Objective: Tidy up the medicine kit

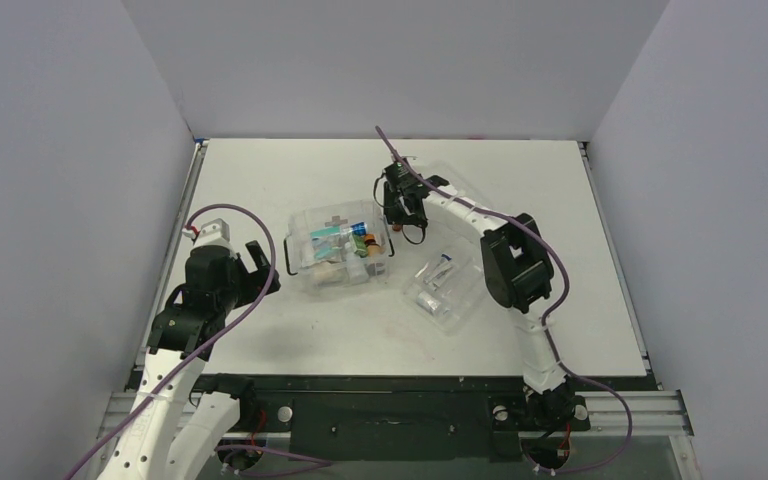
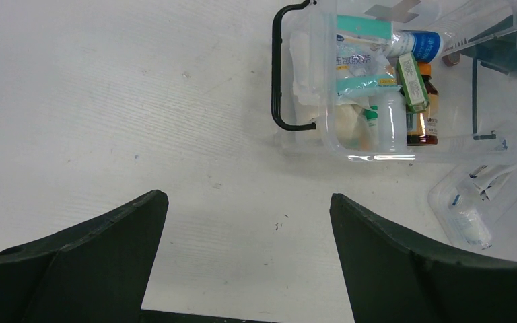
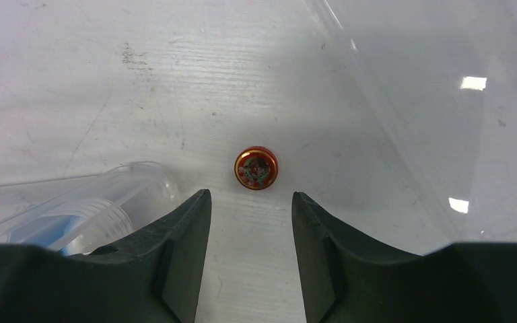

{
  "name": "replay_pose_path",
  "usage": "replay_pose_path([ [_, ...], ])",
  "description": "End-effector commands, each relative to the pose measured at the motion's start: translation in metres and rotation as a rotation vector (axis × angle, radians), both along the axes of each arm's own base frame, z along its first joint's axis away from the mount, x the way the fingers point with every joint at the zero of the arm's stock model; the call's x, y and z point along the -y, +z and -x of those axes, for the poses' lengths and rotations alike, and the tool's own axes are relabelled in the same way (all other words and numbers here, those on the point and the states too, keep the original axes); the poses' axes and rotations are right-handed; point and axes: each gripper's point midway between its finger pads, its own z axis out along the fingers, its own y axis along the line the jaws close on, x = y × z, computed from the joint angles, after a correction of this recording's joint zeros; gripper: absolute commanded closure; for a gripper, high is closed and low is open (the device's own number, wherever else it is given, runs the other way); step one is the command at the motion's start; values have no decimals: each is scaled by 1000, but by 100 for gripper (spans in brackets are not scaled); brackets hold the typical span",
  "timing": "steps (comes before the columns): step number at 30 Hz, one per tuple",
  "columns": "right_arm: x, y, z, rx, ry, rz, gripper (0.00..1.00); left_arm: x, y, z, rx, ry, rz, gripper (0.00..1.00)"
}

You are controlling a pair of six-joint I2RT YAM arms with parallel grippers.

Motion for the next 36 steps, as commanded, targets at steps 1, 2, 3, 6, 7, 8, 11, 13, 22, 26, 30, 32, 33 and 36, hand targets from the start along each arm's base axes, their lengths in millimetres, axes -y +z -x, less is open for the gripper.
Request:
replay_pose_path([
  [1,-18,8,-11,36,3,-33,56,1,12,-8,55,-7,4,10],
  [2,-19,8,-12,42,0,-27,56,1,12,-8,55,-5,5,10],
  [3,-20,5,-12,38,2,-18,55,1,12,-7,55,-5,4,10],
  [6,-18,3,-15,48,-10,5,56,-1,14,-7,62,2,4,10],
  [7,-17,2,-15,51,-15,14,56,-1,14,-7,63,4,3,10],
  [8,-15,2,-17,59,-23,28,56,-1,15,-7,65,4,2,10],
  [11,-13,0,-17,66,-30,53,56,-1,14,-7,63,2,3,10],
  [13,-11,-2,-18,68,-34,69,56,-1,14,-7,63,2,3,10],
  [22,-15,-11,-18,63,-28,97,58,-1,14,-7,60,1,3,10],
  [26,-15,-15,-18,62,-21,118,59,0,13,-8,59,1,5,10],
  [30,-14,-19,-17,57,-14,149,60,0,13,-8,60,-1,5,10],
  [32,-12,-21,-16,57,-14,164,59,0,13,-8,59,-2,4,10],
  [33,-12,-22,-15,55,-11,170,60,0,14,-8,60,-2,4,10],
  [36,-9,-27,-14,50,-13,185,60,0,14,-8,61,-2,6,10],
])
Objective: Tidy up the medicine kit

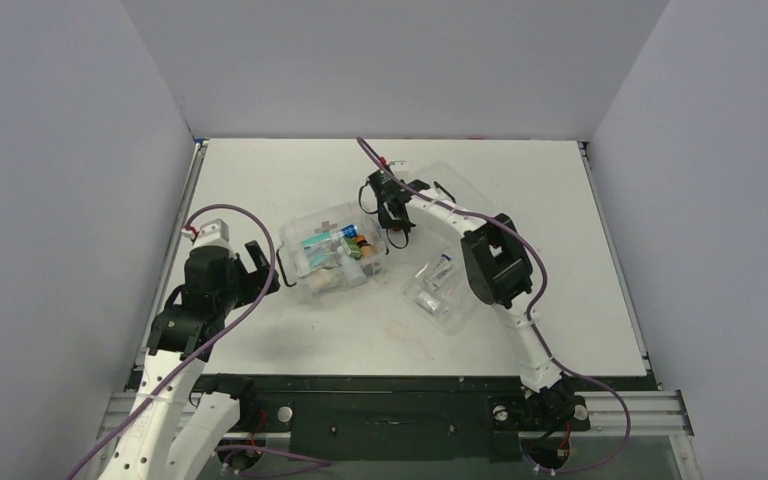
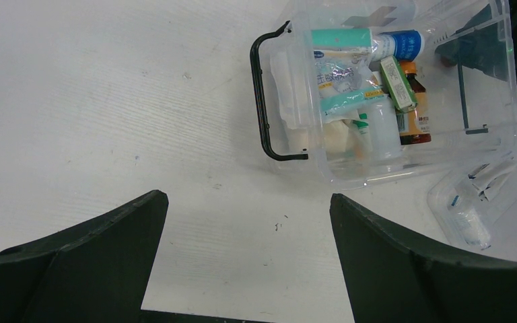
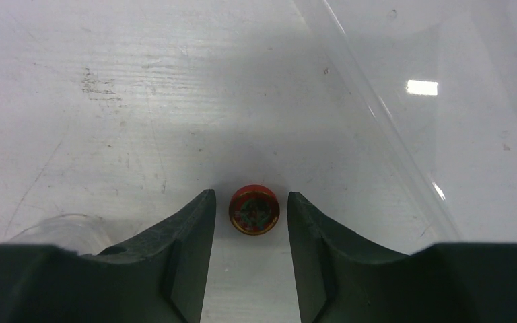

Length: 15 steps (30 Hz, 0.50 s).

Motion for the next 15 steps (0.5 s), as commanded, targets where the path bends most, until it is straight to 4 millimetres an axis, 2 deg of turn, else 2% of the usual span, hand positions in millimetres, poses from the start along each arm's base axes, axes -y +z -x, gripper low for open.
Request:
replay_pose_path([
  [1,-2,2,2,12,8,36,60,0,13,-8,56,-3,5,10],
  [12,1,-4,7,6,14,69,67,0,13,-8,57,-3,5,10],
  [15,4,-4,8,9,13,83,73,0,13,-8,57,-3,6,10],
])
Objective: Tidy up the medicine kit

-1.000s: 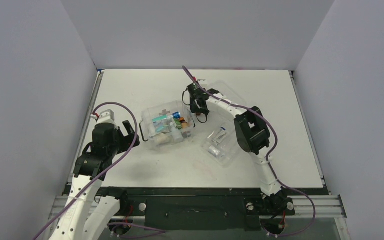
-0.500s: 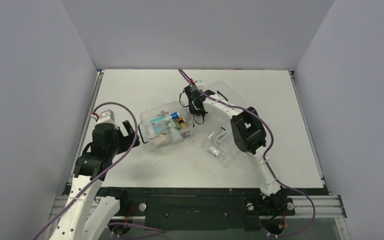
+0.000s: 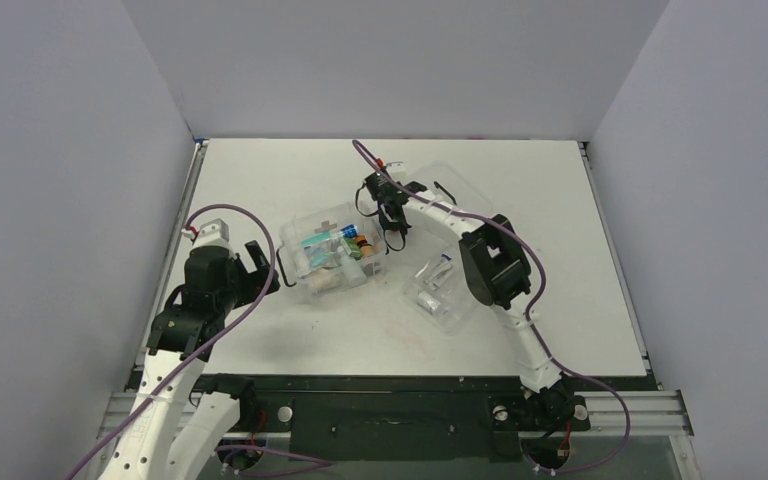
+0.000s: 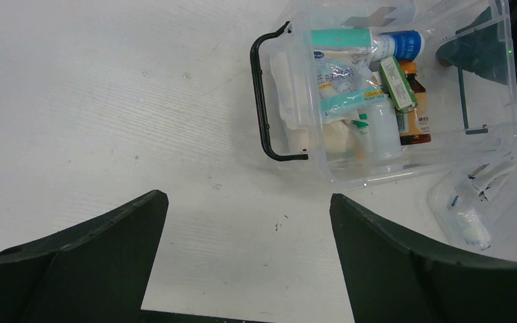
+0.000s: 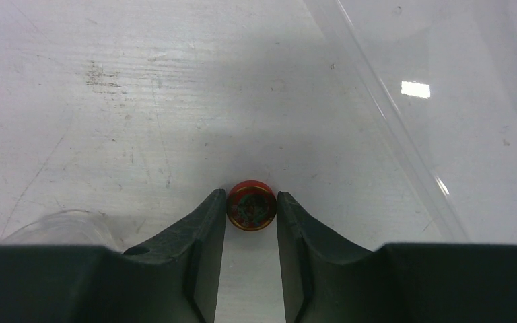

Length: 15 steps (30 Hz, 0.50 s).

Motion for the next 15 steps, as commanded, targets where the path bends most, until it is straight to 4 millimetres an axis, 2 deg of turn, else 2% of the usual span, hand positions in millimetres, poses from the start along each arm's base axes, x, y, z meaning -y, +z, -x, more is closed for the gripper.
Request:
replay_pose_path([
  [1,7,-4,6,-1,5,59,74,1,13,-8,57,-5,6,10],
  [7,10,0,9,5,4,61,87,1,13,-8,58,-6,6,10],
  [13,8,27,9,51,0,17,90,1,13,-8,58,-6,6,10],
  [15,8,45,10,77,0,-6,90,1,13,-8,60,-5,7,10],
])
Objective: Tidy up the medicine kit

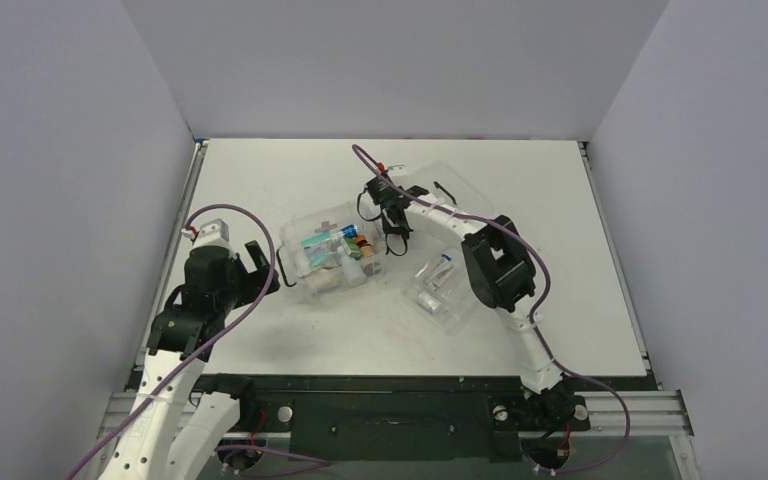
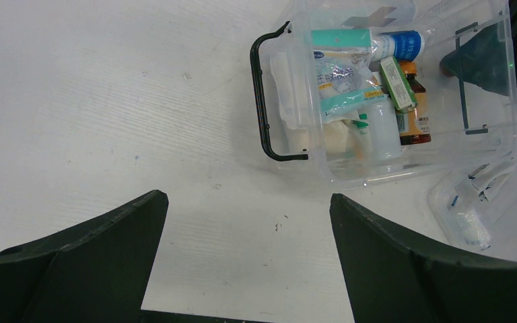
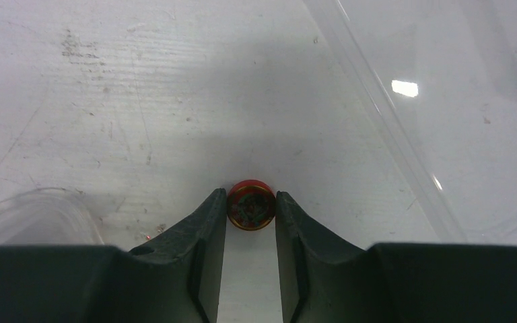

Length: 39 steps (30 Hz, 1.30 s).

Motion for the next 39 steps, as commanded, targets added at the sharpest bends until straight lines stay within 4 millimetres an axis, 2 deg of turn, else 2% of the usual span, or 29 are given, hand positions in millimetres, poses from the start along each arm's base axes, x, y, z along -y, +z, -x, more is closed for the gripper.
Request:
replay_pose_path([
  [1,2,49,5,68,-1,-40,90,1,13,-8,58,-6,6,10],
  [8,19,87,22,129,-11,-86,91,1,12,-8,52,-7,5,10],
  [9,23,83,28,120,-14,-81,91,1,12,-8,53,-8,5,10],
  [10,24,95,29,140,-14,-99,91,1,12,-8,53,-8,5,10],
  [11,29,91,34,132,-16,-93,91,1,12,-8,53,-7,5,10],
  [12,30,102,36,149,-17,-108,91,1,12,-8,52,-7,5,10],
  [13,35,98,41,141,-19,-102,91,1,11,-8,50,-7,5,10],
  [14,38,108,43,159,-22,-114,91,1,11,-8,49,-8,5,10],
  [15,43,104,48,153,-27,-111,91,1,11,-8,49,-8,5,10],
  [16,45,112,51,169,-30,-123,91,1,11,-8,49,-8,6,10],
  [17,50,107,55,160,-35,-116,91,1,11,-8,48,-9,6,10],
  [18,54,114,57,175,-42,-121,91,2,11,-8,46,-10,6,10],
  [24,89,108,76,180,-102,-121,91,2,10,-9,42,-10,5,10],
  [30,118,84,89,141,-152,-123,91,2,8,-10,35,-13,5,10],
  [39,128,59,84,110,-210,-184,91,2,7,-9,28,-12,4,10],
])
